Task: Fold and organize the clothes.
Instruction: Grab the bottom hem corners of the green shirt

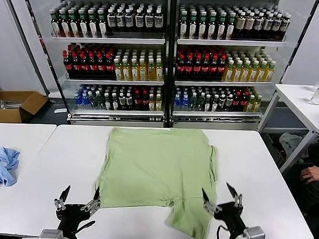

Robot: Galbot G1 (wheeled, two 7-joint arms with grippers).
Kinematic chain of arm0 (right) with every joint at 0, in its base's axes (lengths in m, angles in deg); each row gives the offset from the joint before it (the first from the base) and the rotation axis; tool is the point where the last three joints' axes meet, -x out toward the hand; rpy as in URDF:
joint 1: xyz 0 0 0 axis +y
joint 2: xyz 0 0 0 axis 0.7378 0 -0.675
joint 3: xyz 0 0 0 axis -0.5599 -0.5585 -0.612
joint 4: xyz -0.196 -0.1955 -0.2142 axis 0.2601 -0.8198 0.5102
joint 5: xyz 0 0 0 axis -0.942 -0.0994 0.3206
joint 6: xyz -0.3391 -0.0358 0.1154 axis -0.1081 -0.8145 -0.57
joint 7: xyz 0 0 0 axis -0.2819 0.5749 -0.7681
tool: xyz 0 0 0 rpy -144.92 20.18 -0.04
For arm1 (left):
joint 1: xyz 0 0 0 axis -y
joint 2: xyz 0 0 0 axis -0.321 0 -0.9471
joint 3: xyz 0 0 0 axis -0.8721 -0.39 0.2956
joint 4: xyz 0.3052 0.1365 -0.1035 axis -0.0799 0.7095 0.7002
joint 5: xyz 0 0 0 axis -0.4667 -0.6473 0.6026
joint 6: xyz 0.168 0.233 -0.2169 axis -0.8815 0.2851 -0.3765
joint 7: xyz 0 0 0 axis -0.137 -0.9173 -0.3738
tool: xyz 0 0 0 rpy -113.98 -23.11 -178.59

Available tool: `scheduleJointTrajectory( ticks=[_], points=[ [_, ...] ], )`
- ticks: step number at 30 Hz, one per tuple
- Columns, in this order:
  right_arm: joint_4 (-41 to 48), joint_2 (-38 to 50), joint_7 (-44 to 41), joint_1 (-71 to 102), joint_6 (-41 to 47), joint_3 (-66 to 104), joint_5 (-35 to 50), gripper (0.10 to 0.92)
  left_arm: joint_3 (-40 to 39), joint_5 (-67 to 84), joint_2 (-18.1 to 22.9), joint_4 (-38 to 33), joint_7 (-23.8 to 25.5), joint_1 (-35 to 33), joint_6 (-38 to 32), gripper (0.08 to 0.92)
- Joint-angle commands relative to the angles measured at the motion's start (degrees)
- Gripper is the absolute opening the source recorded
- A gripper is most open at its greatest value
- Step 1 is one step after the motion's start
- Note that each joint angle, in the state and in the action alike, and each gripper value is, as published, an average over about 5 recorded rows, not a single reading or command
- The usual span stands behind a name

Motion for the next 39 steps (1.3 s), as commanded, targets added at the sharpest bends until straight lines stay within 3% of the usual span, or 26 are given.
scheduleJointTrajectory(
  ticks=[1, 13, 17, 39],
  points=[
    [2.11, -0.83, 0.29, 3.82, 2.63, -3.64, -1.82, 0.823, -0.53, 0.98, -2.52, 7.27, -1.61, 4.31, 5.74, 0.823],
    [6.81, -3.15, 1.73, 1.05, 3.81, -7.53, -1.76, 0.820, -1.90, 5.00, -5.69, 14.11, -0.77, 6.09, 5.95, 0.823],
    [6.78, -3.22, 1.89, 0.88, 3.63, -7.62, -0.43, 0.750, -1.81, 7.48, -6.39, 15.56, 0.12, 6.51, 5.96, 0.798],
    [-0.58, 4.85, -0.59, 1.38, -0.60, -2.15, 6.65, 0.130, -0.31, 13.79, -8.68, 9.98, 4.33, 5.71, 5.63, 0.190]
  ],
)
